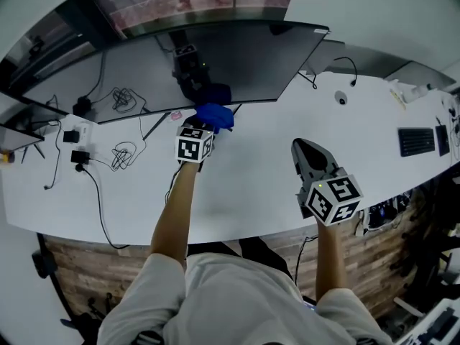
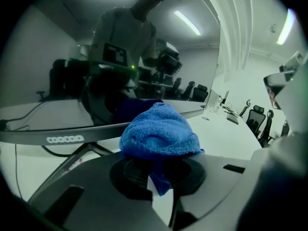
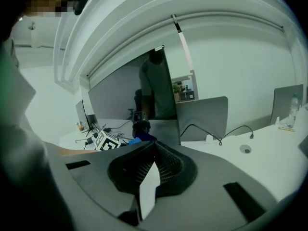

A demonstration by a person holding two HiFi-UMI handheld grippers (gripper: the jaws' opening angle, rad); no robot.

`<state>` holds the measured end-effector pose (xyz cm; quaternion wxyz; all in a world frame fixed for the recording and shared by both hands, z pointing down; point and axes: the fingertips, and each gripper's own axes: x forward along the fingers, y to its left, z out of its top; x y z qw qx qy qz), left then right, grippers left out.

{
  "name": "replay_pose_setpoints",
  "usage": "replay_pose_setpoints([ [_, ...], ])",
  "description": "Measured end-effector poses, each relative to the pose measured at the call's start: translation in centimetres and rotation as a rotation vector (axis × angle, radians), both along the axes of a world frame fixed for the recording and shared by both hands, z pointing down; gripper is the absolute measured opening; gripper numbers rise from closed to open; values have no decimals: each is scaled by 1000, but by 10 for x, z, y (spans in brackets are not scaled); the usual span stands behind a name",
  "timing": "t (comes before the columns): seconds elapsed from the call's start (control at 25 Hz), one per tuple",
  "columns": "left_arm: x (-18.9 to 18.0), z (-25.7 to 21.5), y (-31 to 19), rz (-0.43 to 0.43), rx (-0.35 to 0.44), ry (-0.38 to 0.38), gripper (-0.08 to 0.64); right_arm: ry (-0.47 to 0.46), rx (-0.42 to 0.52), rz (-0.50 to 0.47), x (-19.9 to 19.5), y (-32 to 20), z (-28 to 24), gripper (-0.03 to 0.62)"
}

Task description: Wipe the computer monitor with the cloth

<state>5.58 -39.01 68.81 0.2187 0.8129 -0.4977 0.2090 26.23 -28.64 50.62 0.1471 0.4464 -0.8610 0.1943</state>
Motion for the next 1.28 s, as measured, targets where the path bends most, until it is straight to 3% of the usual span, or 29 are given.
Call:
replay_pose_setpoints([
  [0.4, 132, 4, -27, 64, 14, -1, 60, -18, 12, 48, 102, -15, 0, 14],
  [0.68, 197, -1, -41, 97, 13, 50, 60, -27, 1, 77, 146, -12, 6, 14],
  [0.88, 225, -18, -35, 144, 38, 86, 56, -46, 3, 118, 173, -11, 1, 14],
  [1.28, 231, -117, -36, 81, 275, 139, 55, -73, 30, 127, 177, 3, -20, 14],
])
